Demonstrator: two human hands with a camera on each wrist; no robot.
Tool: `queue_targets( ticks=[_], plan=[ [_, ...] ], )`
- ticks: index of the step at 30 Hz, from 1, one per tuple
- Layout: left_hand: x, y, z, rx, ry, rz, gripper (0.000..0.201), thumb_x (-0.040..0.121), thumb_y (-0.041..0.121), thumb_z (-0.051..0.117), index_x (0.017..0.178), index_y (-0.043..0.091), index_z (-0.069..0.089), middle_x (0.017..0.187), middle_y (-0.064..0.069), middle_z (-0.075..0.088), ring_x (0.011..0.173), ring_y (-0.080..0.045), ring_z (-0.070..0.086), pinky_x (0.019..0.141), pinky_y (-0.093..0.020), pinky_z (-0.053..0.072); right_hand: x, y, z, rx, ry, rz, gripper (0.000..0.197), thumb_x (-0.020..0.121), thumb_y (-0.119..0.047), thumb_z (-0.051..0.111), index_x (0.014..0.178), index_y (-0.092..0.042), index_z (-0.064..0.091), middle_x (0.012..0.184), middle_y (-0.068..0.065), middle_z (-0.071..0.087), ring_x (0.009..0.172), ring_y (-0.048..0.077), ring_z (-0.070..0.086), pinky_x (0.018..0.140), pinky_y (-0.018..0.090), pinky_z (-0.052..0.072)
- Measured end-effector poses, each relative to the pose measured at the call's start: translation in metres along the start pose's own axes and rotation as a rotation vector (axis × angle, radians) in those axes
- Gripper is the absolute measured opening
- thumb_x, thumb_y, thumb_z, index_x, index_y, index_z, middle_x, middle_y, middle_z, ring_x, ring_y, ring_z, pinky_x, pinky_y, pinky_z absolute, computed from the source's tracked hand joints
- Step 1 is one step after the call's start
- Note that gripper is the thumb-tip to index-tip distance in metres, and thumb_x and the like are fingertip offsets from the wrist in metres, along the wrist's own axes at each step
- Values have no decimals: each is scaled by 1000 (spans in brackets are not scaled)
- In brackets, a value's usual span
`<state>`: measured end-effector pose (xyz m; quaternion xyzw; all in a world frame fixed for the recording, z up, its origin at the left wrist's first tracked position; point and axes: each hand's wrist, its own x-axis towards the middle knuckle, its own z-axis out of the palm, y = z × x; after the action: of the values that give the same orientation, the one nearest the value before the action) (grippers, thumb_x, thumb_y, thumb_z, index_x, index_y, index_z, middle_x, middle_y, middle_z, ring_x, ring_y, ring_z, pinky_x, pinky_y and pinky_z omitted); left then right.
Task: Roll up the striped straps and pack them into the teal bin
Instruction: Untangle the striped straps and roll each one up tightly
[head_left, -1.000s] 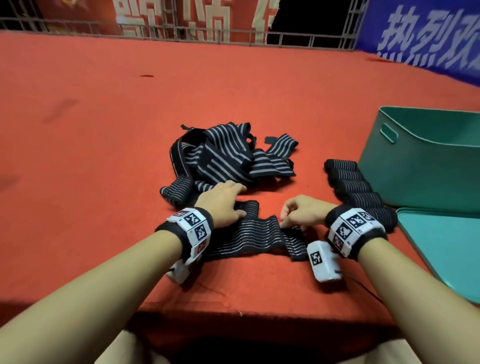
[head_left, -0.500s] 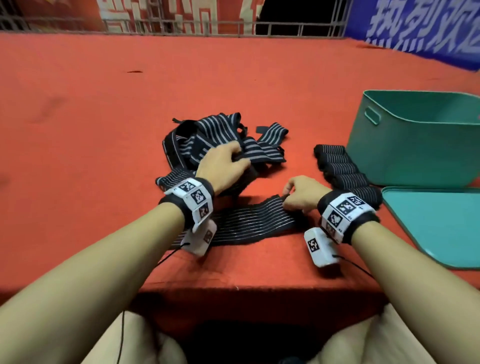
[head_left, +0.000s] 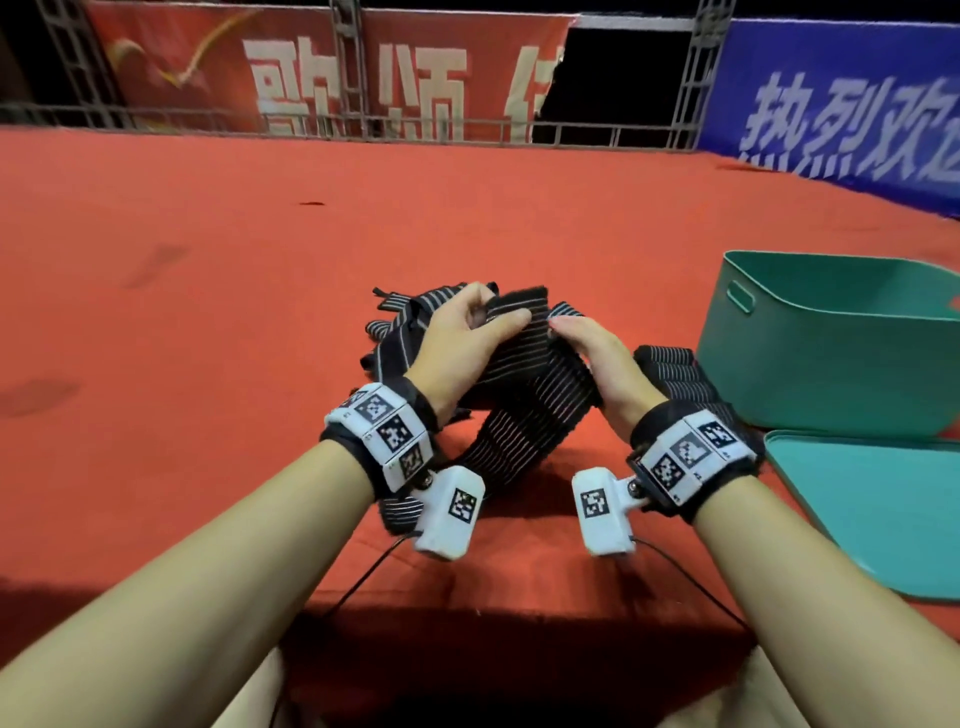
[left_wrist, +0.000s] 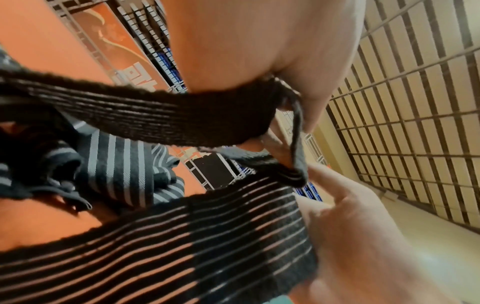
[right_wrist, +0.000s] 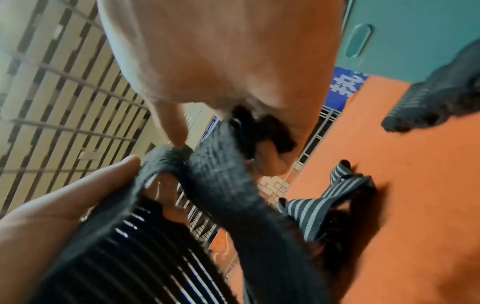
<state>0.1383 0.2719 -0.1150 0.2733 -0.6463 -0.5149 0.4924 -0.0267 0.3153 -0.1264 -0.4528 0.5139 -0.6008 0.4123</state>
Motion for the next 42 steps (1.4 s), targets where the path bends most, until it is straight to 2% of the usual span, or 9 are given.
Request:
queue_targets(
  ticks=[4, 9, 13, 20, 25, 30, 35, 38, 42],
  plan=[
    [0, 3, 1, 69, -110, 5, 27, 94, 9, 71, 80, 14, 48, 79, -10, 59, 74, -19, 59, 66, -29, 50, -9, 3, -7, 197, -223, 128, 47, 95, -29, 66, 130, 1, 65, 125, 22, 69, 111, 31, 69, 101, 40, 54],
    [7, -16, -29, 631, -188, 50, 42, 101, 55, 52, 86, 17, 64, 86, 2, 68, 84, -15, 63, 79, -35, 47, -8, 5, -26, 266, 83, -12, 24, 95, -9, 67, 116, 3, 68, 106, 16, 73, 96, 27, 71, 90, 37, 58],
    [5, -52, -66, 1053, -399, -248, 53, 97, 70, 44, 122, 29, 66, 122, 3, 68, 114, -20, 62, 104, -35, 45, -6, 5, -34, 315, 172, -67, 30, 95, -8, 64, 120, 9, 64, 113, 22, 69, 101, 31, 68, 100, 45, 53],
    [8, -82, -112, 1328, -381, -406, 28, 90, 46, 71, 82, 19, 72, 82, -2, 68, 89, -25, 68, 71, -28, 46, 2, -2, -45, 571, 332, -74, 9, 102, -20, 58, 104, -15, 66, 89, 5, 74, 80, 24, 72, 75, 41, 61],
    [9, -80, -103, 1036, -175, -144, 17, 95, 38, 67, 108, 26, 67, 105, 6, 71, 102, -19, 67, 89, -31, 50, 2, 2, -37, 357, 125, 19, 12, 100, -17, 61, 106, -9, 66, 95, 9, 73, 88, 25, 69, 89, 44, 57],
    [9, -60, -46, 558, -303, -34, 70, 81, 6, 79, 143, 22, 51, 137, 5, 61, 126, -12, 58, 110, -33, 46, -6, 3, -2, 249, -120, 51, 17, 97, -12, 63, 111, -4, 68, 102, 16, 72, 90, 26, 70, 83, 37, 60],
    [9, -52, -16, 228, -316, -101, 52, 79, -10, 72, 126, 13, 64, 109, 0, 72, 103, -11, 66, 96, -34, 55, -6, 5, 15, 308, -86, -5, 14, 94, -9, 67, 107, -2, 67, 97, 17, 69, 84, 25, 69, 79, 36, 61],
    [17, -62, -24, 290, -288, -140, 16, 87, 11, 77, 97, 4, 68, 91, -9, 72, 86, -13, 65, 89, -40, 56, 7, 12, 0, 449, 59, -39, 13, 93, -13, 69, 103, -6, 66, 102, 19, 69, 90, 30, 68, 92, 46, 56],
    [29, -68, -43, 476, -377, -214, 25, 87, 24, 81, 87, 3, 67, 73, 4, 67, 67, -7, 60, 66, -24, 47, 25, 30, -33, 569, 251, -95, 15, 92, -16, 71, 104, -9, 64, 104, 18, 70, 94, 32, 67, 100, 53, 51]
  ],
)
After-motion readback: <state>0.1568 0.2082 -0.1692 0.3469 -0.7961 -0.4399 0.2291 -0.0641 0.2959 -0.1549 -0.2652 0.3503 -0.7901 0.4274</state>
